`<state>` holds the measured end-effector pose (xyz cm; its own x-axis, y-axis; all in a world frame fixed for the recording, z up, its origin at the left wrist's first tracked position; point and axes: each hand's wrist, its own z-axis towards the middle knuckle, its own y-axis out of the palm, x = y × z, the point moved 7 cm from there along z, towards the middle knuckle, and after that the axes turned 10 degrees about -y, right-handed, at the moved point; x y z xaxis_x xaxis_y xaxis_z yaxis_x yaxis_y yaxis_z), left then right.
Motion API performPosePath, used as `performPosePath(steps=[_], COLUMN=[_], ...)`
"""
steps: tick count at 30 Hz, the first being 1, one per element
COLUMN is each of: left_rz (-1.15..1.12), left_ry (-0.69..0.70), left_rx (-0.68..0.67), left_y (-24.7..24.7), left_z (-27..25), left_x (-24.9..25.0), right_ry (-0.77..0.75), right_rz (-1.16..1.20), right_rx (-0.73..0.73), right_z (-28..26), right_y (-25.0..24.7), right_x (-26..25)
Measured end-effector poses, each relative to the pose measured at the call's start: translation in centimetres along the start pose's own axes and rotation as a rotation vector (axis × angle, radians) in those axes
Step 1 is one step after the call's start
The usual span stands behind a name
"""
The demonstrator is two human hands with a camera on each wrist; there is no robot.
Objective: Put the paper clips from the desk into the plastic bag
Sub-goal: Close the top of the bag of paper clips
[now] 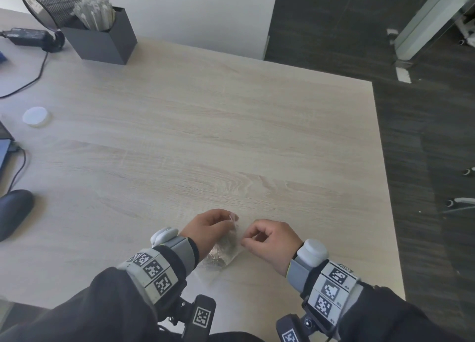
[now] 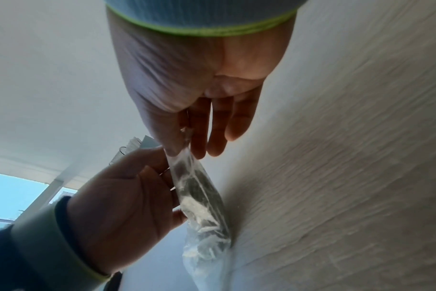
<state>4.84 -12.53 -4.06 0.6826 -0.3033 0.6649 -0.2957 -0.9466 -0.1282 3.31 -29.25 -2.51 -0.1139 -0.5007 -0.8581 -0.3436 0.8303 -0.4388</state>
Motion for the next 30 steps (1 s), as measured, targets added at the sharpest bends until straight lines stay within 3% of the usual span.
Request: performPosePath(steps=[5,10,19,30], left_rz=[-0.079,-0.088,-0.088,-0.029], left_ry=[0.058,0.102,0.103,0.098], left_rx=[0.027,0.068,0.106,0.179], left_y=[-0.7,-0.5,0.1,0.0], left_z=[0.3,0.3,0.9,1.1], left_x=[0.7,1.7,2.7,3.8], right_ry=[-0.038,0.004,0.085,0.065], right_rz=[0.162,0.299,0.474,0.462], right_rx=[0.118,0.065,0.118,0.081], right_z=[0.4,1.4,3.5,5.3], right_y=[-1.4,-1.4,-1.0,-0.7], right_x=[0.7,1.2,0.8,0.8])
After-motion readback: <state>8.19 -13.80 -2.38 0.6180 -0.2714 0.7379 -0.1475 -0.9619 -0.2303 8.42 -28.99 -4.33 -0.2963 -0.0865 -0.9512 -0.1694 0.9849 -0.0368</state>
